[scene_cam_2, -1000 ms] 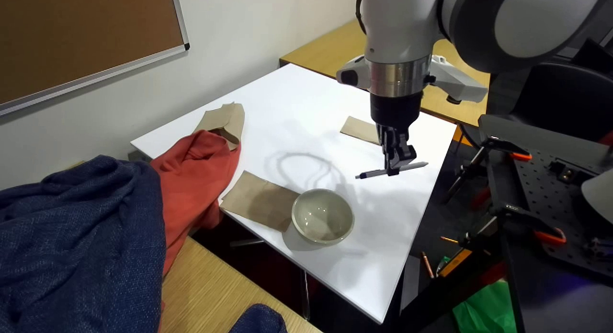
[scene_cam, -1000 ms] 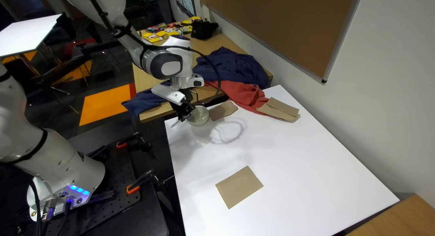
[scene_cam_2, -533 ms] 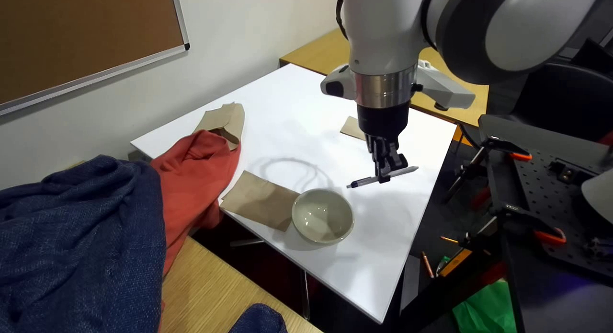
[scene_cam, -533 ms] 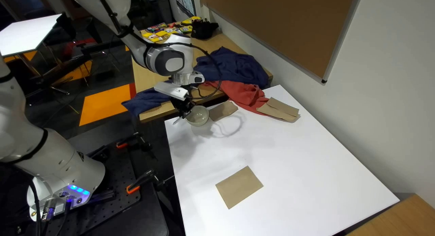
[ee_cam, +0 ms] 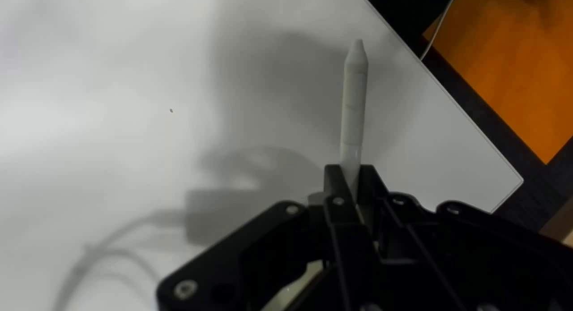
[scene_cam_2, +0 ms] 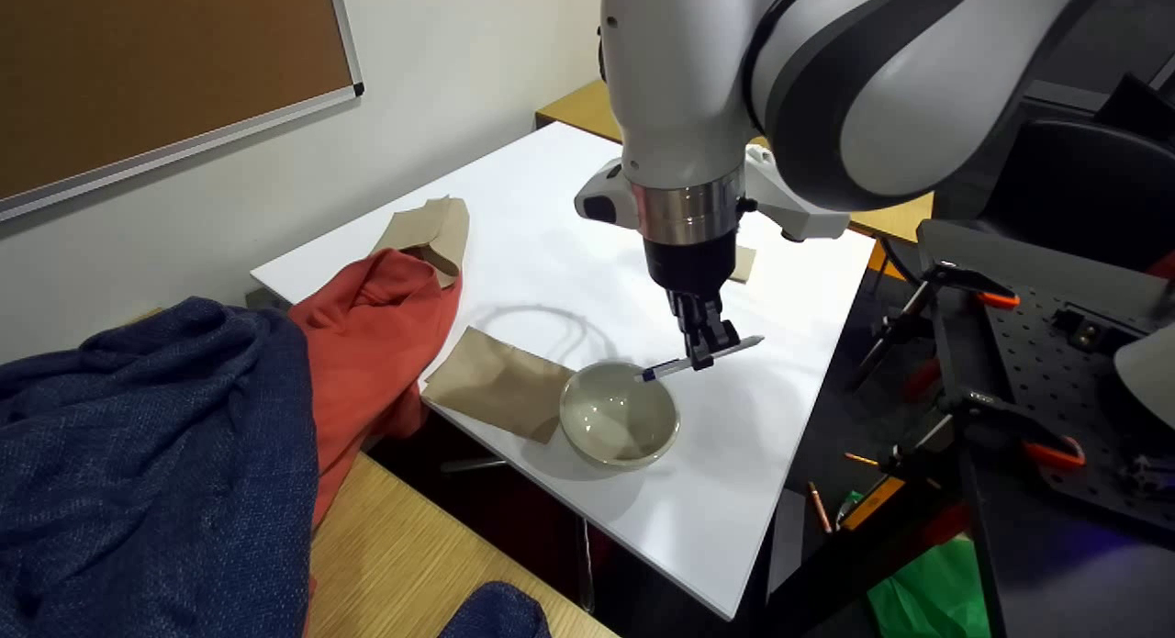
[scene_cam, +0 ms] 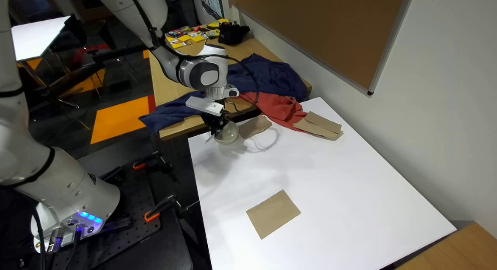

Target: Put the pen in the bowl

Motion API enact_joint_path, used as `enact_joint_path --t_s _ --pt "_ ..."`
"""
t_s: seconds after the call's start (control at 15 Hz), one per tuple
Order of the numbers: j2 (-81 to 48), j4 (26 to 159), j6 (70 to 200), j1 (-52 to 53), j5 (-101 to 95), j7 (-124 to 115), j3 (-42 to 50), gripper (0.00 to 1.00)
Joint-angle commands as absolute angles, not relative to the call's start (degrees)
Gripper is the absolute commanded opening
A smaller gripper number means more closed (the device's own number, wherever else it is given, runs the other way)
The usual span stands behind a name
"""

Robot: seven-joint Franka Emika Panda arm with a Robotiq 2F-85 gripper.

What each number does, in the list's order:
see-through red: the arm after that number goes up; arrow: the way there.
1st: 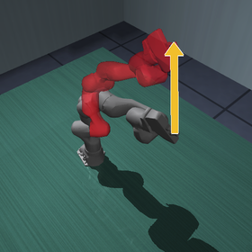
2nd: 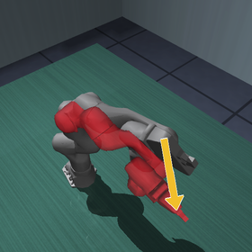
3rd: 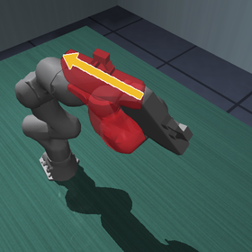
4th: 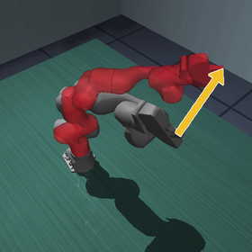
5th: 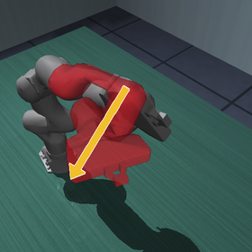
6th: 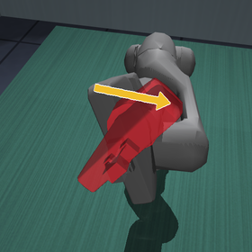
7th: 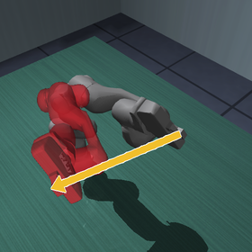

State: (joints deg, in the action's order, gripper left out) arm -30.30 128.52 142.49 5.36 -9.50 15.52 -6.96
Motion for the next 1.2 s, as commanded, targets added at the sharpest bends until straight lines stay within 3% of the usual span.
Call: enact_joint_path --t_s 0.0,0.8,0.87,0.93,1.13 --pt "-33.83 123.99 139.81 6.3 -11.15 16.11 -6.96 0.03" --pt "-39.17 117.53 140.36 8.56 -12.25 15.72 -6.96 0.03" --pt "-39.36 117.25 140.35 8.67 -12.39 15.73 -6.95 0.37" --pt "-39.5 117.04 140.4 8.82 -12.5 15.58 -6.89 0.38" --pt "-39.61 116.71 140.65 8.87 -12.46 15.51 -6.97 0.6"
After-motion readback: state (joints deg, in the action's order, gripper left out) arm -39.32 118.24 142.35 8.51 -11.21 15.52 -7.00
